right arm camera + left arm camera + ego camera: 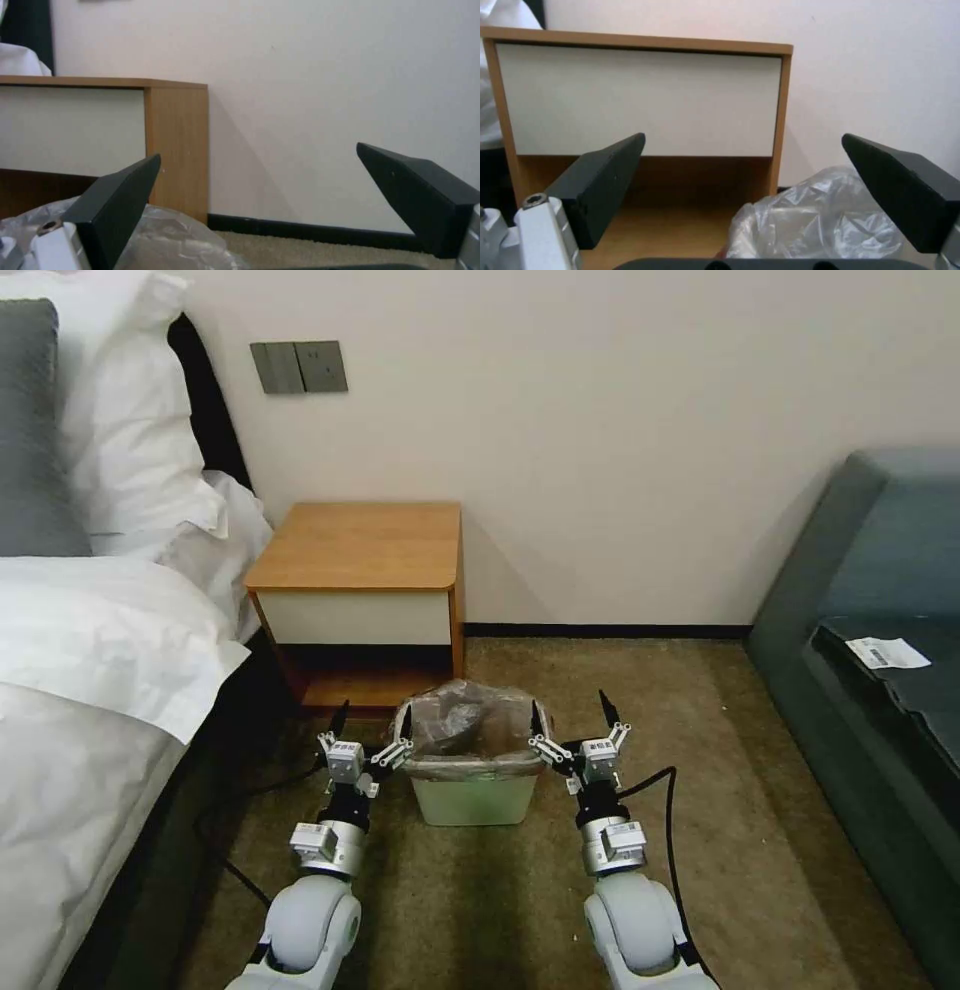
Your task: Pick up the garbage bag from the table and place it over the trash can.
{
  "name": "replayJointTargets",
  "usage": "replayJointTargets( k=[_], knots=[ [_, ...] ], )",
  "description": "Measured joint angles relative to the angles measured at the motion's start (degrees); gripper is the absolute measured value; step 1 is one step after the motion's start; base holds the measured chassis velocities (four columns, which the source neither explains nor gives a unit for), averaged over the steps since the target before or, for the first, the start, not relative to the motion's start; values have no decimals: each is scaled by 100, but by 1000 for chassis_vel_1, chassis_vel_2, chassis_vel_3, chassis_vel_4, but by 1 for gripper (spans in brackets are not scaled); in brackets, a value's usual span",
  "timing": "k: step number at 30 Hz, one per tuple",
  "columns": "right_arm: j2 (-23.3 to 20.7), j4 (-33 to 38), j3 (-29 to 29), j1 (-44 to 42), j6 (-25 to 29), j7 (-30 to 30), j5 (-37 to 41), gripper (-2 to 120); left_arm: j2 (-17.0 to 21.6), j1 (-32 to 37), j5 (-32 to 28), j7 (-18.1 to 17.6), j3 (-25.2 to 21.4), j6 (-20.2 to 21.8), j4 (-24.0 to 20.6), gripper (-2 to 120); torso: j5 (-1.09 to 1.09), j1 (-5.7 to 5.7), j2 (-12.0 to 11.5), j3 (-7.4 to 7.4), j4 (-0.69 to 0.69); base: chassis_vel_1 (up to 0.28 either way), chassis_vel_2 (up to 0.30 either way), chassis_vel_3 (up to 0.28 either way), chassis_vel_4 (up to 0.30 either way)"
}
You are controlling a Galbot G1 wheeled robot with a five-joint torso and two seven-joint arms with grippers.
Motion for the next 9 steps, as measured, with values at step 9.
replayJointTargets(
  k=[9],
  knots=[
    [0, 9, -5, 4, -11, -2, 12, 100, 0, 4, -8, -4, 1, 20, -5, 98, 1, 0, 0, 0, 1, 0, 0, 0, 0]
  ],
)
